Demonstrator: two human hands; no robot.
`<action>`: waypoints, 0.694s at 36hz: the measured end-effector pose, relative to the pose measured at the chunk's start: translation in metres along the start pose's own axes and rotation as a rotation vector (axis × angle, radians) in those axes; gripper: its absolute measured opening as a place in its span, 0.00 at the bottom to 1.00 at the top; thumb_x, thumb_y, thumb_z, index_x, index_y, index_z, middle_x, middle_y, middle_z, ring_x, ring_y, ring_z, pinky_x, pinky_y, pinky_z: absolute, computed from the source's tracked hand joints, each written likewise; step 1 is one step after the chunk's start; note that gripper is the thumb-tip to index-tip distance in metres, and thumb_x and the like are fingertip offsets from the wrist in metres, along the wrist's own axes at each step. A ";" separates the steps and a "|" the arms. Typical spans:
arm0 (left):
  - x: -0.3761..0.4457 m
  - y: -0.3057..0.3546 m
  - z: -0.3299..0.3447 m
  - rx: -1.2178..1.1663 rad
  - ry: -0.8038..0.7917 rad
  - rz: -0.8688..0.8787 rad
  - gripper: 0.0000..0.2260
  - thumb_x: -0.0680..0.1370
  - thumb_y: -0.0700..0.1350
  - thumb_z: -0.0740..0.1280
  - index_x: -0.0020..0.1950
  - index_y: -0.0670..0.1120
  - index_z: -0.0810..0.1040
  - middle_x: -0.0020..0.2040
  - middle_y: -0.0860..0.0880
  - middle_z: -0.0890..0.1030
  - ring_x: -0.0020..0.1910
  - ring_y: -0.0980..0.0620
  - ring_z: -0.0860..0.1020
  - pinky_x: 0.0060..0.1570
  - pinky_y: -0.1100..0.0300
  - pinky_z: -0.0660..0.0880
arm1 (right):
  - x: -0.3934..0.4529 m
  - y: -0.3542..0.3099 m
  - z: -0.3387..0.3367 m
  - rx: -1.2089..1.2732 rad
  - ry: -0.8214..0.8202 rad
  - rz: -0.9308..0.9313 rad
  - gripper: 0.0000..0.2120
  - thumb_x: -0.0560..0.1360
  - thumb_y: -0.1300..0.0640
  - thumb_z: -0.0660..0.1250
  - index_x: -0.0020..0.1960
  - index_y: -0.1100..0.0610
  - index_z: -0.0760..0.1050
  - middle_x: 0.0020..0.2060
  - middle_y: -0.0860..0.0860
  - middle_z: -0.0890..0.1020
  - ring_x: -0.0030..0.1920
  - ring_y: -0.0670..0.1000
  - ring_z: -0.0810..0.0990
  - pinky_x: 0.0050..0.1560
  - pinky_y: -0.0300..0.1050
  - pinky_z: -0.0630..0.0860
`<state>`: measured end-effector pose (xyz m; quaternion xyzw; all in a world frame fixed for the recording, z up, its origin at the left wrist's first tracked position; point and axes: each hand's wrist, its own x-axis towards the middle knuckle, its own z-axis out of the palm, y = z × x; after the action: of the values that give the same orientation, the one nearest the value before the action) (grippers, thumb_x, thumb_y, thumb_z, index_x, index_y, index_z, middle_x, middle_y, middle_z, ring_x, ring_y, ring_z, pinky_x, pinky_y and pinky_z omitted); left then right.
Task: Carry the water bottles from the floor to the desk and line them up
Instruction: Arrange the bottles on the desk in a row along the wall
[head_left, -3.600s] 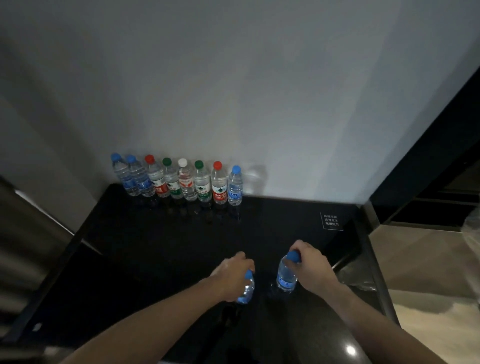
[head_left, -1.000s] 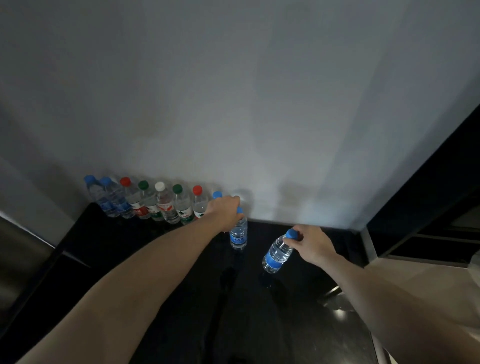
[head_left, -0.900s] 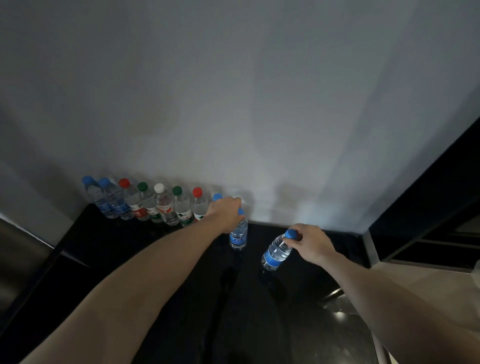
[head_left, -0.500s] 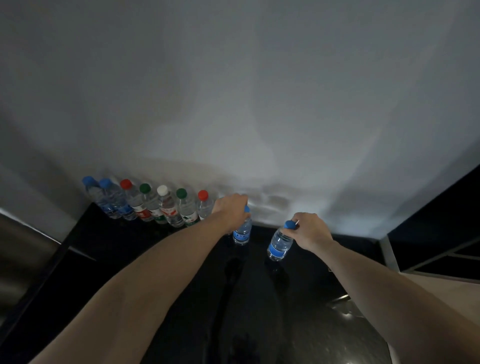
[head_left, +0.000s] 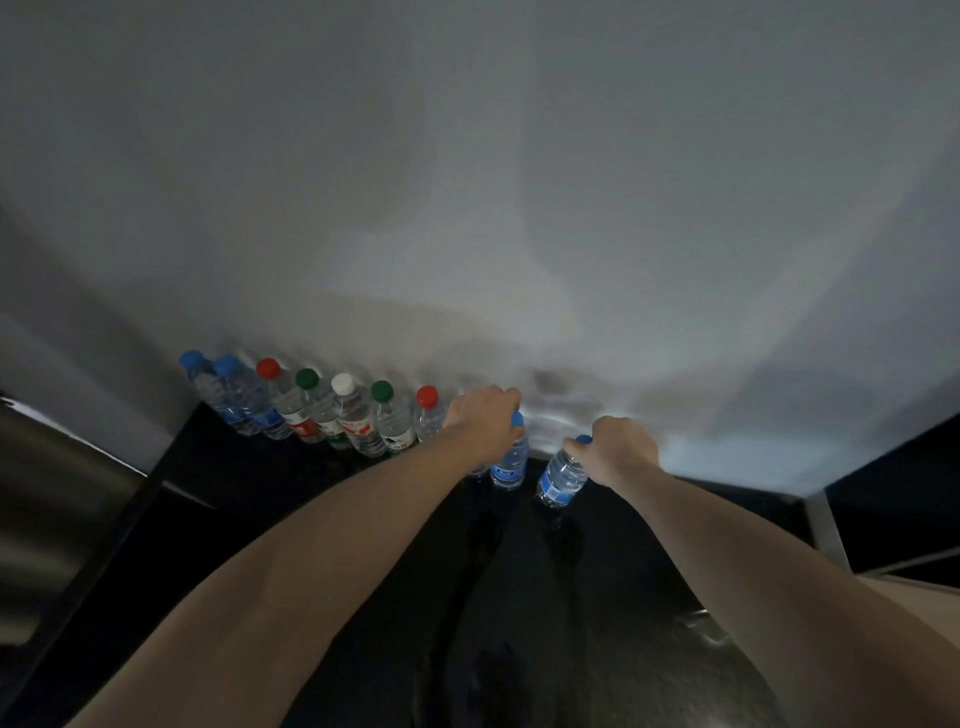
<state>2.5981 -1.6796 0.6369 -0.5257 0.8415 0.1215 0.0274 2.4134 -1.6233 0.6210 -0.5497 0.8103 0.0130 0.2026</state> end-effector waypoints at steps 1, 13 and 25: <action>0.000 -0.001 -0.001 -0.002 -0.001 -0.008 0.14 0.79 0.54 0.67 0.61 0.49 0.73 0.56 0.47 0.77 0.50 0.46 0.77 0.41 0.54 0.70 | 0.002 -0.002 0.000 -0.006 0.000 -0.001 0.20 0.78 0.40 0.64 0.39 0.55 0.71 0.36 0.50 0.77 0.38 0.52 0.78 0.32 0.43 0.69; 0.003 -0.001 -0.012 -0.120 -0.033 -0.091 0.14 0.76 0.55 0.72 0.58 0.51 0.77 0.55 0.48 0.78 0.52 0.47 0.78 0.43 0.55 0.73 | 0.009 -0.019 0.020 -0.064 -0.054 -0.033 0.21 0.79 0.38 0.63 0.45 0.58 0.74 0.35 0.50 0.76 0.41 0.54 0.78 0.38 0.44 0.73; 0.004 0.001 -0.012 -0.109 -0.042 -0.091 0.13 0.76 0.53 0.72 0.58 0.51 0.77 0.54 0.48 0.79 0.49 0.48 0.78 0.46 0.55 0.77 | 0.009 -0.018 0.024 -0.234 -0.055 -0.388 0.21 0.79 0.45 0.64 0.66 0.55 0.69 0.50 0.53 0.81 0.46 0.55 0.79 0.43 0.48 0.75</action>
<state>2.5965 -1.6860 0.6483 -0.5616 0.8080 0.1768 0.0217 2.4341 -1.6326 0.5994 -0.7144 0.6766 0.0828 0.1581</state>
